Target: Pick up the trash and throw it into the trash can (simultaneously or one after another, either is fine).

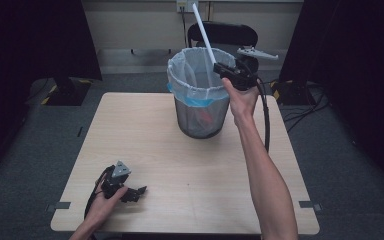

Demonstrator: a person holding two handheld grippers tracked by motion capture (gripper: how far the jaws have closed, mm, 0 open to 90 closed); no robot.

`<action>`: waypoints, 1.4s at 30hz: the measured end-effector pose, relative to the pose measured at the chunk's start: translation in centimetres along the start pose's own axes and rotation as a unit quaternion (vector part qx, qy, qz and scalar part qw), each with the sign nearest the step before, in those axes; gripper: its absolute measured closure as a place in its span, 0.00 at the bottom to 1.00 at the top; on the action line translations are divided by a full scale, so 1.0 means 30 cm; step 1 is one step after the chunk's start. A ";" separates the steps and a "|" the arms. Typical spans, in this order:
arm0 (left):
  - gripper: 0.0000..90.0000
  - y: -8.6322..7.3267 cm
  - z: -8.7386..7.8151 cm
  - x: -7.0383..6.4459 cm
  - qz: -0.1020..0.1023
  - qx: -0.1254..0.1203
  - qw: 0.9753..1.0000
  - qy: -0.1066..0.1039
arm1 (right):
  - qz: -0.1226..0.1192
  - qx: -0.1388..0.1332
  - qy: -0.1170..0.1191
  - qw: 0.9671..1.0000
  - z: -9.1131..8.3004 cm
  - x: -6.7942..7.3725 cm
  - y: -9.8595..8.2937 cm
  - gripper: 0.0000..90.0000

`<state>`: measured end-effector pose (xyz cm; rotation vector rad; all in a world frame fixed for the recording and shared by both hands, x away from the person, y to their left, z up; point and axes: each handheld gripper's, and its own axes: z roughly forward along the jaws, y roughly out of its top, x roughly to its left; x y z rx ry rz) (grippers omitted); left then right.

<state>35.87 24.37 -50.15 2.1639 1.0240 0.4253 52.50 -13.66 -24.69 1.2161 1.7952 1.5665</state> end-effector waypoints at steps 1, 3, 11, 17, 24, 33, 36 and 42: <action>0.00 0.000 0.000 0.000 0.000 0.000 1.000 0.000 | 0.000 0.010 0.000 1.000 0.020 0.003 -0.005 0.75; 0.00 -0.001 0.000 0.000 -0.001 -0.001 1.000 -0.001 | 0.003 0.019 -0.010 1.000 0.033 0.004 -0.013 0.67; 0.00 -0.001 0.000 0.000 -0.001 -0.001 1.000 -0.001 | 0.000 0.016 -0.012 1.000 0.016 -0.007 -0.006 0.49; 0.00 -0.001 0.000 0.000 -0.001 -0.001 1.000 -0.002 | 0.003 0.023 -0.011 1.000 -0.004 -0.024 0.000 0.43; 0.00 -0.001 0.000 0.000 -0.001 -0.001 1.000 -0.002 | -0.003 0.017 -0.007 1.000 -0.031 -0.031 -0.010 0.39; 0.00 -0.001 0.000 0.000 -0.001 0.000 1.000 -0.001 | -0.019 0.023 -0.008 1.000 -0.063 -0.031 -0.026 0.36; 0.00 0.000 0.000 0.000 -0.001 0.000 1.000 -0.001 | -0.024 0.025 -0.006 0.999 -0.075 -0.032 -0.040 0.35; 0.00 -0.001 0.001 0.000 -0.001 -0.001 1.000 -0.001 | -0.035 0.027 -0.001 0.999 -0.106 -0.032 -0.074 0.33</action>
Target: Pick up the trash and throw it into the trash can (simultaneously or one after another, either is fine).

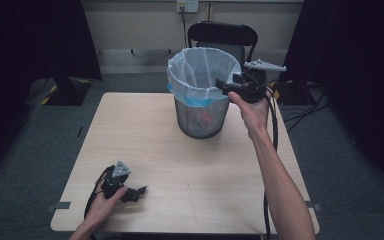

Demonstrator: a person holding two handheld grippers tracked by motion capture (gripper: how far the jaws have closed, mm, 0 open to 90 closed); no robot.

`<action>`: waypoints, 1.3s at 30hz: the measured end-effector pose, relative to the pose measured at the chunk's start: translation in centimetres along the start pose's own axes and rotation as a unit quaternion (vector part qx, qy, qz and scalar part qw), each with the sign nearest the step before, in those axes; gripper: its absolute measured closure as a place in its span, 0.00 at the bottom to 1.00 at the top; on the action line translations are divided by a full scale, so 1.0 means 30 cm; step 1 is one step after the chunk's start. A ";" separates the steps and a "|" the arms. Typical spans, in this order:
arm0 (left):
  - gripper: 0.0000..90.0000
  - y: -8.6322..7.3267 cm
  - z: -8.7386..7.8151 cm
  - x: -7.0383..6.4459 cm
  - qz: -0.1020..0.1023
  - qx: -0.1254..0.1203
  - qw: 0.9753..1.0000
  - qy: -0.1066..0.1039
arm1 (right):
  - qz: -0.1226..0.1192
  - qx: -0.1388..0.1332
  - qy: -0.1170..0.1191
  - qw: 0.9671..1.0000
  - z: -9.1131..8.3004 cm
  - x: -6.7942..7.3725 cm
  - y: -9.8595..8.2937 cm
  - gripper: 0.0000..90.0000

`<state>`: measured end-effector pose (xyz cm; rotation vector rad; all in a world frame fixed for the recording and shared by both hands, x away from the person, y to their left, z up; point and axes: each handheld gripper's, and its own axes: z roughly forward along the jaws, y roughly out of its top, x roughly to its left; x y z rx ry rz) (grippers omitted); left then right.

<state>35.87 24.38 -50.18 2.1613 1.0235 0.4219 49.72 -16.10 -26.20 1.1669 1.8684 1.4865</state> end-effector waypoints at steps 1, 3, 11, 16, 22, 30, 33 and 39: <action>0.00 0.000 0.000 0.000 0.000 0.000 1.000 0.000 | 0.000 0.002 0.000 1.000 -0.005 0.000 -0.004 0.32; 0.00 0.000 -0.001 0.000 0.000 0.001 1.000 0.001 | 0.000 0.002 0.001 1.000 -0.015 0.000 -0.011 0.31; 0.00 0.000 -0.001 0.000 0.000 0.001 1.000 0.001 | -0.003 0.013 -0.009 1.000 -0.069 0.005 -0.038 0.28; 0.00 0.000 0.000 0.000 0.000 0.001 1.000 0.001 | -0.009 0.027 -0.009 1.000 -0.106 0.006 -0.058 0.25; 0.00 0.000 0.000 0.000 0.000 0.001 1.000 0.001 | 0.001 0.024 -0.009 1.000 -0.145 -0.006 -0.108 0.24; 0.00 0.001 0.000 -0.001 -0.001 0.001 1.000 0.002 | 0.009 0.036 -0.016 0.999 -0.196 -0.022 -0.198 0.23; 0.00 0.001 -0.001 -0.001 0.000 0.002 1.000 0.002 | 0.013 0.042 -0.019 0.999 -0.213 -0.028 -0.231 0.22; 0.00 0.001 -0.001 -0.001 -0.001 0.002 1.000 0.001 | 0.021 0.049 -0.018 0.998 -0.247 -0.041 -0.285 0.23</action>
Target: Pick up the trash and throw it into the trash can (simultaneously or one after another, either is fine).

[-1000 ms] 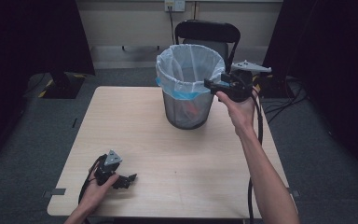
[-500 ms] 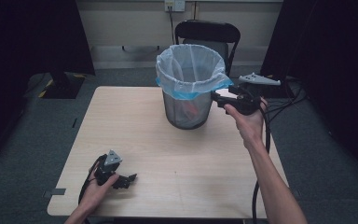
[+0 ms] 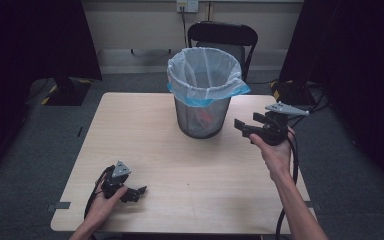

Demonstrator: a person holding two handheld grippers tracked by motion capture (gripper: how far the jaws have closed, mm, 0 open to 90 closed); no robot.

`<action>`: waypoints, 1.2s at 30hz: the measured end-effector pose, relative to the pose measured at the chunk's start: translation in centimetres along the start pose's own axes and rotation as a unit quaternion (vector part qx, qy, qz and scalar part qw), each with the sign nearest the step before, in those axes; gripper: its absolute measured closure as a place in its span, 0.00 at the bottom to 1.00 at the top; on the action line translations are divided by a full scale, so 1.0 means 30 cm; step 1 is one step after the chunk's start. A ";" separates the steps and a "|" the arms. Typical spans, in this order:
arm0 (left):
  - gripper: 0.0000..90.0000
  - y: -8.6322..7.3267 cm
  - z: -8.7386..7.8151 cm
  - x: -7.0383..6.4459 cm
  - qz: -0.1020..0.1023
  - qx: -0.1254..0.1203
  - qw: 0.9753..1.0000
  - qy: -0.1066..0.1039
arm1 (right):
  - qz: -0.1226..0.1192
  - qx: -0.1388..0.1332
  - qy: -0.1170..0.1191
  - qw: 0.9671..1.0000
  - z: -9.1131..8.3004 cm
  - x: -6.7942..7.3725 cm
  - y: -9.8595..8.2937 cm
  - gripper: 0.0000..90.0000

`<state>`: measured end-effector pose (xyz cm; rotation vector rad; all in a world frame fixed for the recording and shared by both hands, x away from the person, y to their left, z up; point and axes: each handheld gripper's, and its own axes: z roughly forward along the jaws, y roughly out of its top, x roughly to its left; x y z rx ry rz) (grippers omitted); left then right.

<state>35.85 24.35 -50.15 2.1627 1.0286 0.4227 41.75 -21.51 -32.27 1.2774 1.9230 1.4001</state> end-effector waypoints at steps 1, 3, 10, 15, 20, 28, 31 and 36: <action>0.00 0.000 0.000 0.000 0.000 0.000 1.000 0.001 | 0.002 0.000 0.000 1.000 -0.004 -0.003 -0.007 0.23; 0.00 0.000 0.000 0.000 0.000 0.000 1.000 0.000 | 0.003 0.001 -0.001 1.000 -0.008 -0.006 -0.015 0.23; 0.00 0.000 0.000 0.000 0.000 0.000 1.000 0.001 | 0.004 0.015 -0.008 1.000 -0.031 -0.011 -0.071 0.22; 0.00 0.000 -0.001 -0.001 0.000 0.002 1.000 0.003 | 0.005 0.027 -0.009 1.000 -0.039 -0.013 -0.118 0.22; 0.00 0.000 -0.001 -0.001 0.000 0.002 1.000 0.003 | 0.005 0.039 -0.010 0.999 -0.039 -0.014 -0.172 0.23; 0.00 0.000 -0.002 -0.002 -0.001 0.002 1.000 0.004 | 0.004 0.067 -0.012 0.998 -0.026 -0.012 -0.257 0.23; 0.00 0.000 -0.002 -0.001 0.001 0.002 1.000 0.005 | 0.003 0.081 -0.018 0.997 -0.023 -0.020 -0.297 0.23; 0.00 0.000 -0.002 -0.001 0.001 0.002 1.000 0.004 | 0.000 0.100 -0.022 0.995 -0.015 -0.027 -0.347 0.23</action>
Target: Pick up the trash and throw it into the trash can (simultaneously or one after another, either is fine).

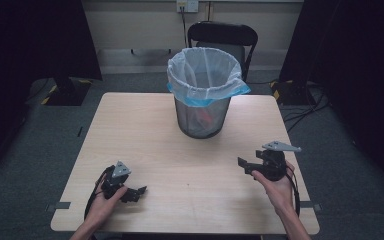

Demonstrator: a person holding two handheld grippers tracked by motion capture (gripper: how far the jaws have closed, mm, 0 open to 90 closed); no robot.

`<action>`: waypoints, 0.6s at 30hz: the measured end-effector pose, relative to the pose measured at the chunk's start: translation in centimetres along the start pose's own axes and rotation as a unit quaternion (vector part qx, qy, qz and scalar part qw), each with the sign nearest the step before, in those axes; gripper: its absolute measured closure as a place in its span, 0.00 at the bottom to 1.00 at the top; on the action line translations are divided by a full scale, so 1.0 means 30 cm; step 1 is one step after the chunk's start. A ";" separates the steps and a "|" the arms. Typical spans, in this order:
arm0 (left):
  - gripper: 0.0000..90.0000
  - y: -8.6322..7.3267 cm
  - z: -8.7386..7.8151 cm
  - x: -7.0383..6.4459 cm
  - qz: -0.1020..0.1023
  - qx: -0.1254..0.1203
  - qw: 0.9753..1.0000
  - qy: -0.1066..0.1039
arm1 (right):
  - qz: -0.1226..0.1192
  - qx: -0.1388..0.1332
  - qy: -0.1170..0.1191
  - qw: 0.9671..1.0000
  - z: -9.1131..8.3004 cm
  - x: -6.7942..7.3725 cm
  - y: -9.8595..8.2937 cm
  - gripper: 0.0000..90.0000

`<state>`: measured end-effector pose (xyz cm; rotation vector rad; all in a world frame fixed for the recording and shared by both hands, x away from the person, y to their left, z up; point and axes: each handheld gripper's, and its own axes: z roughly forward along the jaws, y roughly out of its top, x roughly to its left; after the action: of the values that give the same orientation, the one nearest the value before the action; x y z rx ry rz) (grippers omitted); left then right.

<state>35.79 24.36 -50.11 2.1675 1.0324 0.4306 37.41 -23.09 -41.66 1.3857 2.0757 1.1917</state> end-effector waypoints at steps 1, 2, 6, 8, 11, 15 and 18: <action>0.00 0.000 0.000 0.000 0.000 0.000 1.000 0.000 | 0.000 0.000 0.000 1.000 0.000 0.000 0.000 0.23; 0.00 0.000 0.000 0.000 0.000 0.001 1.000 0.001 | -0.002 0.011 0.001 1.000 0.014 -0.001 -0.025 0.23; 0.00 0.000 0.000 0.000 0.000 0.000 1.000 0.000 | -0.003 0.028 0.002 1.000 0.037 -0.004 -0.062 0.23; 0.00 0.000 0.000 0.000 0.000 -0.001 1.000 0.000 | 0.001 0.044 0.002 0.999 0.054 -0.006 -0.094 0.23; 0.00 0.000 0.000 0.000 0.000 0.000 1.000 0.000 | -0.001 0.054 -0.003 0.999 0.067 -0.007 -0.116 0.23; 0.00 0.000 0.000 0.000 0.000 0.000 1.000 0.000 | -0.002 0.065 -0.008 0.998 0.083 -0.009 -0.135 0.23; 0.00 0.000 0.000 0.001 0.002 0.000 1.000 0.000 | -0.015 0.084 -0.018 0.996 0.105 -0.003 -0.156 0.22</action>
<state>35.80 24.38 -50.10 2.1693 1.0287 0.4323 36.96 -22.52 -47.25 1.4327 2.2067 0.9924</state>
